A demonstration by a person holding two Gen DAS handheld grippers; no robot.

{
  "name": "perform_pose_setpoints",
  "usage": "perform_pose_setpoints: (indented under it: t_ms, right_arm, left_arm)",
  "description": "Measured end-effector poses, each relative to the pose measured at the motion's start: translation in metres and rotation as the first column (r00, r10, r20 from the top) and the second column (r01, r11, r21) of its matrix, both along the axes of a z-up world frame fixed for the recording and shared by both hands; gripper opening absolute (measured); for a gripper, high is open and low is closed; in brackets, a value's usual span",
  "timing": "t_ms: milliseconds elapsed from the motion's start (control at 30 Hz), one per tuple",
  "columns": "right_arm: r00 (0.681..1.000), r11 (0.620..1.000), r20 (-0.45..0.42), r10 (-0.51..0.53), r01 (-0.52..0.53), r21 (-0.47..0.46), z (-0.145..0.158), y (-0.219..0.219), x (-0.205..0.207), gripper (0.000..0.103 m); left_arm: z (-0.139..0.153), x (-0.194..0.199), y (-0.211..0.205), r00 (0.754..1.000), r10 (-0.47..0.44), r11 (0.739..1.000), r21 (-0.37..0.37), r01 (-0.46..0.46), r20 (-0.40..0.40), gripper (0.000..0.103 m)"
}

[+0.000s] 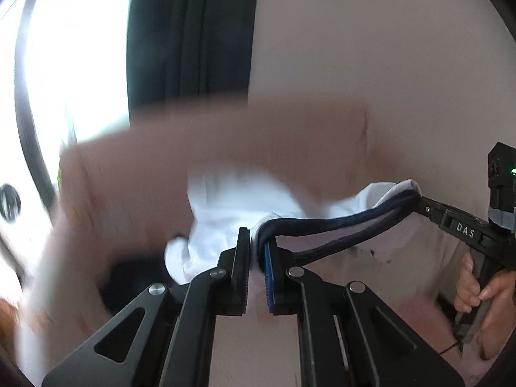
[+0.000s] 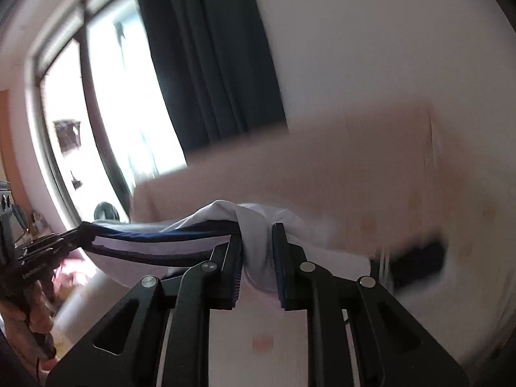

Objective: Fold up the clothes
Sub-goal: 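Lower the shirt onto the sofa with both grippers and release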

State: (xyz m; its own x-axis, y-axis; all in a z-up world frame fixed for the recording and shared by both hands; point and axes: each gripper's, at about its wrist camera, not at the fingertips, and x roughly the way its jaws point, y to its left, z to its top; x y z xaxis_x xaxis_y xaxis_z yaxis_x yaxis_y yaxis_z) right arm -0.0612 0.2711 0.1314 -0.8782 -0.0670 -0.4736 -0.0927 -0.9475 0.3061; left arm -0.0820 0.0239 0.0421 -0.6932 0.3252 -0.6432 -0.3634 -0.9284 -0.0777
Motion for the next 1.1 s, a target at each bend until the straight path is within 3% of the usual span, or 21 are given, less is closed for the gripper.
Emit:
perform_pose_setpoints:
  t_ms: [67,100,167,300,367,400,467,500,533,567,633,700,767,800,867,967,1000,1067,1100]
  right_arm:
    - [0.982,1.0,0.191,-0.006,0.011,-0.024,-0.086,0.001,-0.016,0.017]
    - [0.962,1.0,0.274,-0.008,0.013,-0.02,-0.124,0.003,-0.02,0.017]
    - [0.915,0.999,0.402,0.041,-0.027,-0.04,-0.181,0.006,-0.024,0.017]
    - [0.807,0.996,0.585,0.083,-0.086,-0.022,-0.254,-0.002,-0.031,0.022]
    - [0.754,0.995,0.651,0.09,-0.101,-0.02,-0.278,-0.003,-0.031,0.031]
    - [0.751,0.996,0.655,0.085,-0.089,-0.027,-0.279,0.0,-0.029,0.032]
    - [0.78,0.997,0.622,0.074,-0.051,-0.055,-0.269,0.01,-0.026,0.033]
    - [0.794,0.998,0.606,0.046,-0.014,-0.058,-0.265,0.017,-0.025,0.033]
    - [0.806,0.998,0.591,0.008,0.031,-0.056,-0.26,0.025,-0.023,0.034]
    - [0.816,0.996,0.577,-0.031,0.076,-0.054,-0.255,0.033,-0.022,0.035]
    - [0.818,0.983,0.563,-0.117,0.177,-0.053,-0.249,0.051,-0.018,0.037]
    - [0.778,0.957,0.599,-0.19,0.282,-0.063,-0.258,0.068,-0.015,0.037]
    - [0.771,0.96,0.603,-0.206,0.28,-0.029,-0.261,0.068,-0.022,0.039]
    - [0.771,0.963,0.601,-0.21,0.269,-0.008,-0.262,0.067,-0.025,0.048]
    - [0.758,0.974,0.627,-0.177,0.225,0.002,-0.272,0.058,-0.029,0.053]
    - [0.737,0.972,0.66,-0.145,0.23,-0.043,-0.294,0.061,-0.03,0.056]
    - [0.743,0.973,0.655,-0.139,0.227,-0.051,-0.295,0.062,-0.032,0.056]
    - [0.765,0.976,0.633,-0.121,0.207,-0.064,-0.294,0.063,-0.035,0.038]
    - [0.773,0.978,0.627,-0.097,0.19,-0.083,-0.294,0.064,-0.036,0.014]
  left_arm:
    - [-0.081,-0.022,0.001,0.979,0.035,0.998,0.039,-0.044,0.201,0.009]
    - [-0.127,-0.034,0.001,0.951,0.064,0.996,0.036,-0.079,0.303,0.009]
    - [-0.199,-0.04,0.007,0.901,0.106,0.994,-0.044,-0.097,0.421,0.009]
    - [-0.26,-0.031,0.011,0.855,0.126,0.99,-0.118,-0.077,0.503,0.01]
    - [-0.268,-0.023,0.005,0.849,0.111,0.993,-0.09,-0.075,0.517,0.01]
    - [-0.267,-0.019,0.0,0.849,0.092,0.996,-0.055,-0.075,0.52,0.011]
    - [-0.259,-0.016,-0.011,0.853,0.06,0.995,0.037,-0.092,0.518,0.025]
    - [-0.251,-0.017,-0.02,0.856,0.058,0.988,0.094,-0.123,0.513,0.031]
    - [-0.243,-0.019,-0.03,0.86,0.061,0.976,0.152,-0.159,0.507,0.044]
    - [-0.241,-0.022,-0.042,0.853,0.093,0.96,0.18,-0.213,0.513,0.048]
    - [-0.246,-0.029,-0.068,0.824,0.181,0.919,0.205,-0.336,0.537,0.048]
    - [-0.261,-0.039,-0.096,0.767,0.238,0.864,0.23,-0.447,0.596,0.048]
    - [-0.273,-0.054,-0.116,0.718,0.237,0.807,0.278,-0.521,0.654,0.048]
    - [-0.279,-0.054,-0.118,0.71,0.241,0.796,0.283,-0.535,0.662,0.048]
    - [-0.286,-0.054,-0.117,0.714,0.255,0.8,0.274,-0.535,0.652,0.047]
    - [-0.281,-0.063,-0.092,0.747,0.267,0.837,0.237,-0.493,0.608,0.045]
    - [-0.279,-0.063,-0.085,0.76,0.265,0.855,0.22,-0.469,0.593,0.045]
    - [-0.28,-0.07,-0.067,0.776,0.222,0.888,0.206,-0.411,0.59,0.008]
    - [-0.28,-0.073,-0.063,0.781,0.218,0.899,0.19,-0.394,0.586,0.008]
